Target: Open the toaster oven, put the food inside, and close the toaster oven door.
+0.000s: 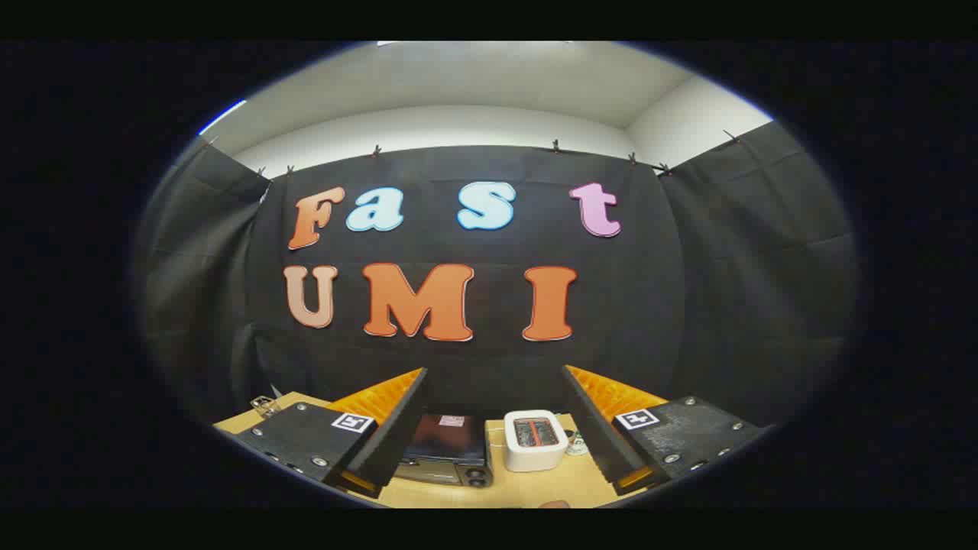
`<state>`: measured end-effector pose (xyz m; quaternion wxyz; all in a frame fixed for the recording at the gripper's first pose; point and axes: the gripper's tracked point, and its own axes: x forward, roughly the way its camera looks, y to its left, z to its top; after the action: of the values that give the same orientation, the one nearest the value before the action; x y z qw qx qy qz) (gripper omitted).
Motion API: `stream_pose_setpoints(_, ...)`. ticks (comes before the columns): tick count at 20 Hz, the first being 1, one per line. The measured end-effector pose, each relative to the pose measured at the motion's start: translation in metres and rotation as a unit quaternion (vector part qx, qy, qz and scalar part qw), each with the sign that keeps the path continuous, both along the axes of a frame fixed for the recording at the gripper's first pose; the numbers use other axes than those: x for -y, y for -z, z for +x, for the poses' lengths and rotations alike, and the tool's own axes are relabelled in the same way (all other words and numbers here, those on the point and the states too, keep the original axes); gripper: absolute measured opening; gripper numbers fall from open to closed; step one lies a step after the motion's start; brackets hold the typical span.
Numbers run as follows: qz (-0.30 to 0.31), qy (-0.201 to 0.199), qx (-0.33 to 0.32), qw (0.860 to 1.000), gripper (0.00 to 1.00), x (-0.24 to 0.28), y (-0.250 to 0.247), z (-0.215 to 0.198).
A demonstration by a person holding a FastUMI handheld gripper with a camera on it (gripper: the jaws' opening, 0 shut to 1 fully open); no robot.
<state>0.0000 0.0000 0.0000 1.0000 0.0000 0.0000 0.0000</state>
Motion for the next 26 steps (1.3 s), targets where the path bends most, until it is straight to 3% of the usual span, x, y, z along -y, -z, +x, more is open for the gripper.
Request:
stream_pose_setpoints(5,0.008,-0.005,-0.007,1.000,0.99,-0.020,0.001,-0.002)
stream_pose_setpoints(26,0.012,0.021,-0.030,0.999,0.99,-0.001,0.011,-0.012)
